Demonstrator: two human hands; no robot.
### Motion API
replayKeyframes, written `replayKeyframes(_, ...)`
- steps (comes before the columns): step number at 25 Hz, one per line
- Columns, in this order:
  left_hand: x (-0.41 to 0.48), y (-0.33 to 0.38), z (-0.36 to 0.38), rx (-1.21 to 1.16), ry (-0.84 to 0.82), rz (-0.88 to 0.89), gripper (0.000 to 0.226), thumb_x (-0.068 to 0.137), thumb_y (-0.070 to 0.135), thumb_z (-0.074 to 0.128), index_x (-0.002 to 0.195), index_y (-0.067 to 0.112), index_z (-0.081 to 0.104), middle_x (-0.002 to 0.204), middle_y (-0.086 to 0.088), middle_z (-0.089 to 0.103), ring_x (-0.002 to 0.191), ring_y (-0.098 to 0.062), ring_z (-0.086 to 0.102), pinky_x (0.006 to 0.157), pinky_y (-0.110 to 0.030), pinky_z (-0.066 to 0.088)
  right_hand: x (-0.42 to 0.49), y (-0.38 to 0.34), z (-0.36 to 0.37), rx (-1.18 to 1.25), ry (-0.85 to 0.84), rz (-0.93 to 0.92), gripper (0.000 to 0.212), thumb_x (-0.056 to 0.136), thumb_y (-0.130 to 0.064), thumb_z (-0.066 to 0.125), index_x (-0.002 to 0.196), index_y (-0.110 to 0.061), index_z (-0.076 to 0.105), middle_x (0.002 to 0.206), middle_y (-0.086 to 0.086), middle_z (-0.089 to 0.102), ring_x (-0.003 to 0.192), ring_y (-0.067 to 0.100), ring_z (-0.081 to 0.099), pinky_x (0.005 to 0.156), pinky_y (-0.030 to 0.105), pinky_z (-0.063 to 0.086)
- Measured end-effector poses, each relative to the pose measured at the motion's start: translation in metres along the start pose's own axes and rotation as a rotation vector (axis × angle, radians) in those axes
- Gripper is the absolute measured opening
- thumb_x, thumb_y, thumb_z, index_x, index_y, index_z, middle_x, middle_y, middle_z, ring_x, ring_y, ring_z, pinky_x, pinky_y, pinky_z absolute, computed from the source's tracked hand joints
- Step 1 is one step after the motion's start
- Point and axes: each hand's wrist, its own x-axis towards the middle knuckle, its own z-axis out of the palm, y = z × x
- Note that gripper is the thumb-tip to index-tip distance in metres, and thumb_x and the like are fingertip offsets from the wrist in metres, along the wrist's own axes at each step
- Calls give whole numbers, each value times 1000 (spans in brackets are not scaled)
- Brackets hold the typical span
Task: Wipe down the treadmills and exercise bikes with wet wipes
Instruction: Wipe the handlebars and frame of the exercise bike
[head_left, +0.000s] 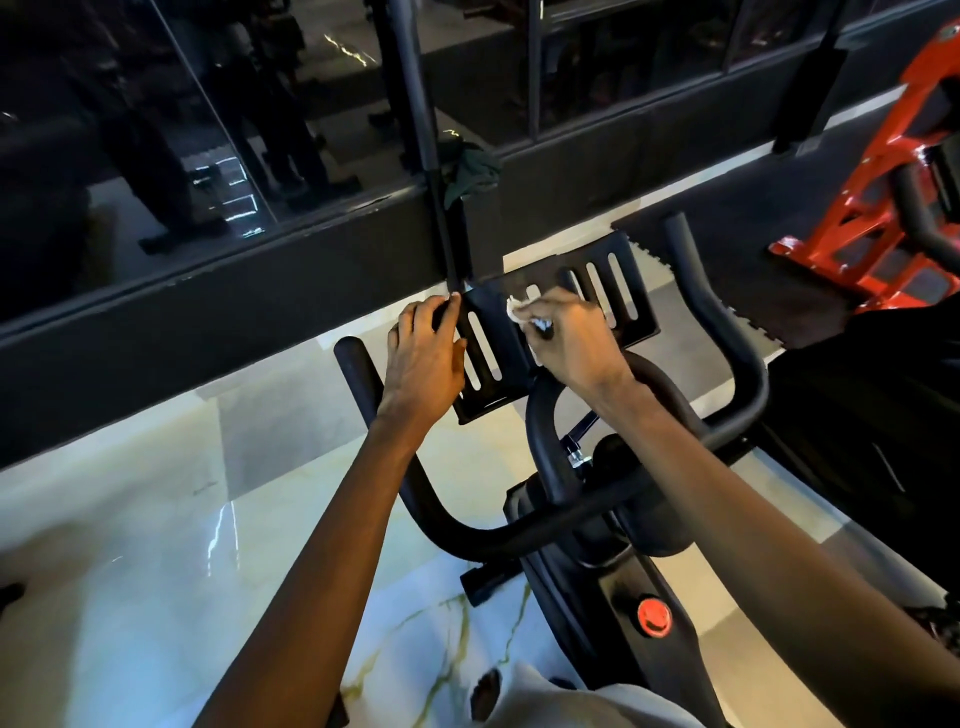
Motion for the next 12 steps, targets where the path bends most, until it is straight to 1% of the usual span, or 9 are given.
replayKeyframes(1, 0, 2, 0, 8, 1, -8, 59, 102, 29, 55, 155, 16, 34, 150, -11, 39, 139, -31, 33, 111, -48, 37, -6, 3, -3, 5, -58, 21, 23, 91, -7, 69, 113, -10, 76, 111, 5, 71, 95, 15, 67, 94, 16, 48)
replayKeyframes(3, 0, 7, -1, 24, -12, -37, 63, 101, 35, 57, 156, 19, 32, 150, -12, 38, 139, -32, 33, 112, -48, 36, -11, 12, -10, -2, -160, 83, 21, 92, -12, 69, 112, -12, 76, 116, 5, 72, 104, 19, 68, 91, 2, 35)
replayKeyframes(4, 0, 9, -1, 24, -20, -57, 65, 100, 37, 59, 156, 20, 31, 151, -12, 37, 139, -33, 34, 112, -49, 35, -10, 15, -11, -5, -183, 101, 20, 92, -13, 69, 111, -13, 77, 118, 5, 72, 108, 19, 67, 89, -1, 32)
replayKeyframes(6, 0, 14, -1, 4, -27, -91, 69, 98, 37, 62, 157, 20, 30, 152, -13, 36, 138, -34, 35, 112, -50, 35, -9, 20, -12, 7, -185, 109, 19, 91, -13, 71, 108, -13, 77, 118, 4, 72, 108, 19, 67, 91, 5, 37)
replayKeyframes(9, 0, 17, 1, -20, -24, -126, 71, 97, 36, 64, 158, 22, 29, 152, -11, 36, 138, -34, 35, 112, -51, 35, -7, 18, -15, -4, -257, 82, 17, 88, -12, 73, 105, -12, 78, 110, 2, 75, 103, 16, 69, 81, 7, 37)
replayKeyframes(11, -1, 16, 2, -35, -5, -147, 71, 96, 35, 65, 157, 23, 31, 151, -9, 37, 137, -33, 35, 112, -51, 35, 1, 22, -19, 6, -302, 82, 16, 86, -13, 75, 101, -15, 79, 104, 1, 77, 96, 16, 70, 78, 13, 44)
replayKeyframes(12, -1, 17, 3, -41, 11, -157, 69, 96, 36, 65, 156, 24, 33, 151, -9, 38, 137, -33, 35, 112, -51, 35, 4, 24, -22, 27, -282, 90, 15, 86, -15, 76, 100, -16, 80, 102, 1, 77, 92, 15, 71, 78, 15, 47)
